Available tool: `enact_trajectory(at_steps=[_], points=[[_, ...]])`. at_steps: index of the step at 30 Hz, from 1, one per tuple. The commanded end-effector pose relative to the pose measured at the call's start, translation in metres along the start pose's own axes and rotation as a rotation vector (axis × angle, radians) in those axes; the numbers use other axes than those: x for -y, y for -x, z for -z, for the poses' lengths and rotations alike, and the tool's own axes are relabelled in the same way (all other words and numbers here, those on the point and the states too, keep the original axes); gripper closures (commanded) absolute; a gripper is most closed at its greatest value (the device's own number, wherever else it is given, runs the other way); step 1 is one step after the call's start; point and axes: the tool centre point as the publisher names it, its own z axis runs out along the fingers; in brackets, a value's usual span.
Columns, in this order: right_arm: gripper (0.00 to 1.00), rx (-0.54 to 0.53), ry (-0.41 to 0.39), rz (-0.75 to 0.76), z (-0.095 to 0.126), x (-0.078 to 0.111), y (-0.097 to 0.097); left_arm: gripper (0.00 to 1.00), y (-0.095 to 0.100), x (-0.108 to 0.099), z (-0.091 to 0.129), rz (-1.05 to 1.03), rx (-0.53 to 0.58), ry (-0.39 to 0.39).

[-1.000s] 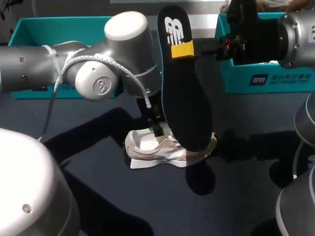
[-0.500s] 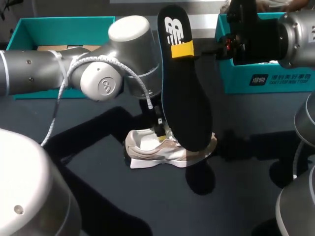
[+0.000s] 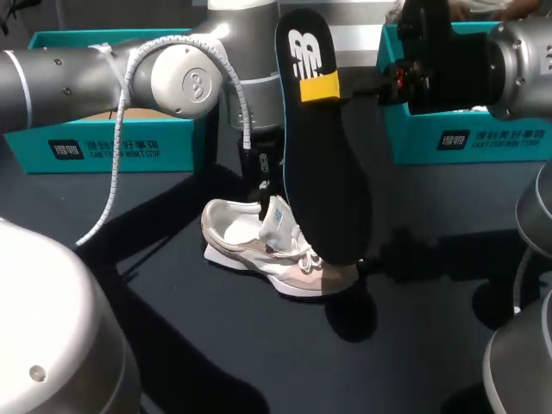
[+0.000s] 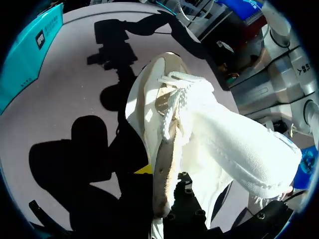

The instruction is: Take the shoe out of the shoebox, open the shoe tongue, remove and reinsert the insole, then place the shoe into the shoebox

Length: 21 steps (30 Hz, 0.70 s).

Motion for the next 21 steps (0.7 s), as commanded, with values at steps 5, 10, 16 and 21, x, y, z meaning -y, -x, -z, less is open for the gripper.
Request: enact_trajectory(at_steps=[5, 10, 16, 21], points=[[1.00, 0.001, -0.001, -0.001, -0.0024, -0.0003, 0.0005, 1.00, -0.0085, -0.0023, 0.0271, -0.791, -0.302, 0.162], [1.00, 0.001, -0.001, -0.001, -0.0024, -0.0003, 0.0005, 1.00, -0.0085, -0.0023, 0.0271, -0.791, -0.302, 0.162], [1.00, 0.001, -0.001, -0.001, -0.0024, -0.0003, 0.0005, 1.00, -0.0085, -0.0023, 0.0271, -0.791, -0.302, 0.162], [1.00, 0.001, -0.001, -0.001, -0.0024, -0.0003, 0.0005, 1.00, -0.0054, 0.0028, 0.0227, -0.866, -0.300, 0.179]])
